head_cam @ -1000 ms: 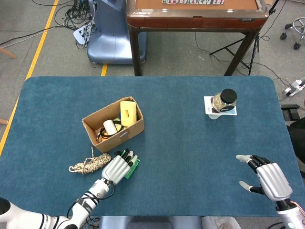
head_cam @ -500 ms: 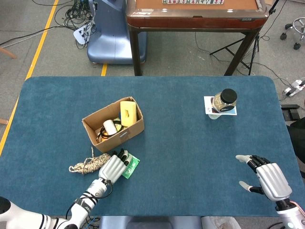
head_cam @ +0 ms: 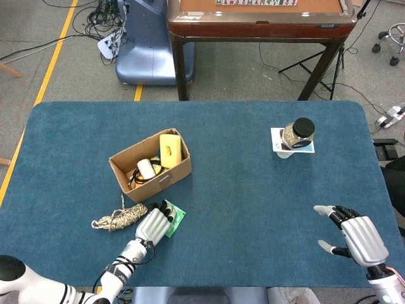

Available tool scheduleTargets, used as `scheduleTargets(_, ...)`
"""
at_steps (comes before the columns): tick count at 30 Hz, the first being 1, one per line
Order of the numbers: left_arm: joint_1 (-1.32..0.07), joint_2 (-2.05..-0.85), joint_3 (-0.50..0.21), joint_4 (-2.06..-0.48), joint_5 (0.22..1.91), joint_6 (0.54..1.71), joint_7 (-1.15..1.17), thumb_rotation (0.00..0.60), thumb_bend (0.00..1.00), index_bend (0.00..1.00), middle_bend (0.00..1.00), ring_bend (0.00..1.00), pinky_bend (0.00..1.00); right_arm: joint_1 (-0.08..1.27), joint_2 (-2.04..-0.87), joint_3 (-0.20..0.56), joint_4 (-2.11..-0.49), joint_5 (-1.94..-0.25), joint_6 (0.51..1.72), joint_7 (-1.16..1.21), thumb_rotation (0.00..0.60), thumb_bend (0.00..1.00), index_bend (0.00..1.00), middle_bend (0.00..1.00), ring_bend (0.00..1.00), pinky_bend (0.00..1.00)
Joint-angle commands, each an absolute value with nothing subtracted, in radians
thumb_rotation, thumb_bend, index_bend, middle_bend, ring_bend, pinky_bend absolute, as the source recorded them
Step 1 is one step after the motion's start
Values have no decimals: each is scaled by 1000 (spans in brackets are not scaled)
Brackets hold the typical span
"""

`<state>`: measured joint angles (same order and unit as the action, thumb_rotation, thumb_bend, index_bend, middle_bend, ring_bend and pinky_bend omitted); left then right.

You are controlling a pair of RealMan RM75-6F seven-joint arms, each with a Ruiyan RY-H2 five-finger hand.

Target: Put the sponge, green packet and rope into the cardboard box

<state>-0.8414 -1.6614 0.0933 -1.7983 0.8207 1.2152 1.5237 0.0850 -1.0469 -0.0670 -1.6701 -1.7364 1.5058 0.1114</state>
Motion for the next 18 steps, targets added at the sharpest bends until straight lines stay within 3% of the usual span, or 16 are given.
scheduleTargets(1,-850,-1672,91,-1792,810,1218,1528,600,206,126,124,135,374,85,-1047,-67,-1670,-1737,1505,111,600,7,287,366,329,454)
scheduleTargets(10,-868,-1686,88,-1772,788,1220,1510,600,206,180,152,150,388,83,-1045,-66,-1670,-1737,1510,117,600,7,287,366,329,454)
scheduleTargets(18,-867,-1679,107,-1744,867,1207,1430,600,206,298,262,217,432,84,-1046,-65,-1669,-1736,1508,118,600,6,286,366,329,454)
